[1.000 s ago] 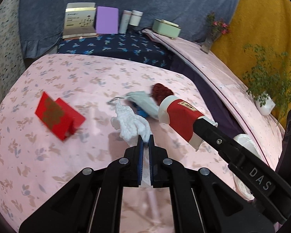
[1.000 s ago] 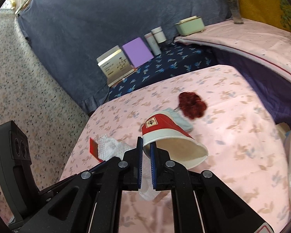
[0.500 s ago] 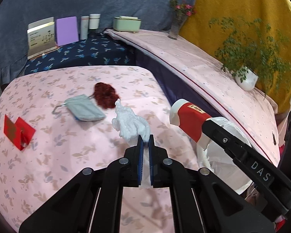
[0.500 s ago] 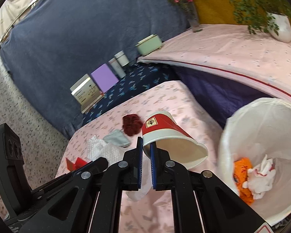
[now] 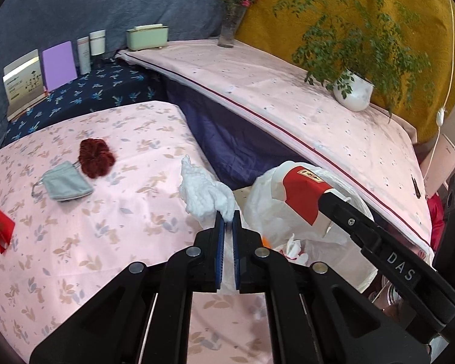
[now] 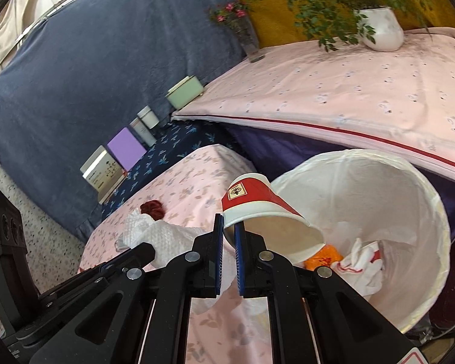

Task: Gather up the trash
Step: 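Carry the tissue and cup over the white bin and open both tools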

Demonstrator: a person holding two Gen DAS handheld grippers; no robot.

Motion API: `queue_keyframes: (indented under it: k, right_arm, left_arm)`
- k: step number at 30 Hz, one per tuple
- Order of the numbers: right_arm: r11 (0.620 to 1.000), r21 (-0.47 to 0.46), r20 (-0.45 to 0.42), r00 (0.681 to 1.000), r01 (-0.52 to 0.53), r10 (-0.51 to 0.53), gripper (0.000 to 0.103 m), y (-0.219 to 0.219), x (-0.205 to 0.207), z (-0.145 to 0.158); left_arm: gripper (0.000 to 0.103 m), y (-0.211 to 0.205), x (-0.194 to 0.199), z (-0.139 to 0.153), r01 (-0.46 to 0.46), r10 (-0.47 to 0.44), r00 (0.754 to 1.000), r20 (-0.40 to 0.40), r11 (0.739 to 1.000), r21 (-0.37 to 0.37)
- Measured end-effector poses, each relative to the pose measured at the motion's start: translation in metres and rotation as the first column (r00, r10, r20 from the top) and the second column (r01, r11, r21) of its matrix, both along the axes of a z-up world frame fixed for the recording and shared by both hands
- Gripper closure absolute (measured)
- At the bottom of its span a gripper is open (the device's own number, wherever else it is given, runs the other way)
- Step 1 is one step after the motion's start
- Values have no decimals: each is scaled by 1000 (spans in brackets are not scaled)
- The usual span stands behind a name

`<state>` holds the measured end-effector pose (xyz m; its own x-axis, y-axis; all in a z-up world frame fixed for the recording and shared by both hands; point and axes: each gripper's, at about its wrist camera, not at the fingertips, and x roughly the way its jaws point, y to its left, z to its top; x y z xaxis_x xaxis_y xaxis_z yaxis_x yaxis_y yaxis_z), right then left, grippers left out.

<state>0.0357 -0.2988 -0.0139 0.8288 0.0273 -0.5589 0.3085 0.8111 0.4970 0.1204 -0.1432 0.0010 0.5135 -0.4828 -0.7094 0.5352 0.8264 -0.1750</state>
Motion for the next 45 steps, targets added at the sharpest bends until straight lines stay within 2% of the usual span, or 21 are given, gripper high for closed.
queue_keyframes:
  k: [16, 21, 27, 29, 34, 36, 41, 45]
  right_arm:
    - [995, -31, -43, 995, 92, -93, 95, -37, -27, -15]
    - [987, -98, -96, 986, 127, -136, 94, -40, -31, -16]
    - [971, -179, -156, 970, 158, -187, 86, -41, -35, -15]
    - [970, -181, -154, 969, 163, -192, 80, -41, -37, -14]
    - [965, -196, -147, 968, 173, -203, 71, -39, -40, -11]
    - [963, -209, -147, 968, 170, -203, 69, -36, -40, -9]
    - [955, -250, -152, 967, 162, -204, 68, -27, -37, -5]
    - [949, -273, -151, 968, 156, -202, 61, -20, -33, -1]
  left_arm:
    - [98, -55, -14, -12, 87, -87, 996, -5, 995, 46]
    - [98, -68, -15, -15, 108, -107, 994, -9, 993, 55]
    - [97, -78, -15, -23, 120, -119, 992, -38, 991, 52]
    - [95, -79, -15, -26, 117, -114, 992, -46, 991, 59]
    - [73, -74, -14, -28, 96, -93, 994, -51, 994, 58]
    - [69, -71, -14, -26, 87, -84, 995, -43, 995, 58]
    - [68, -64, -11, -24, 66, -64, 997, -41, 996, 56]
    - [67, -55, -8, -23, 51, -49, 998, -40, 997, 53]
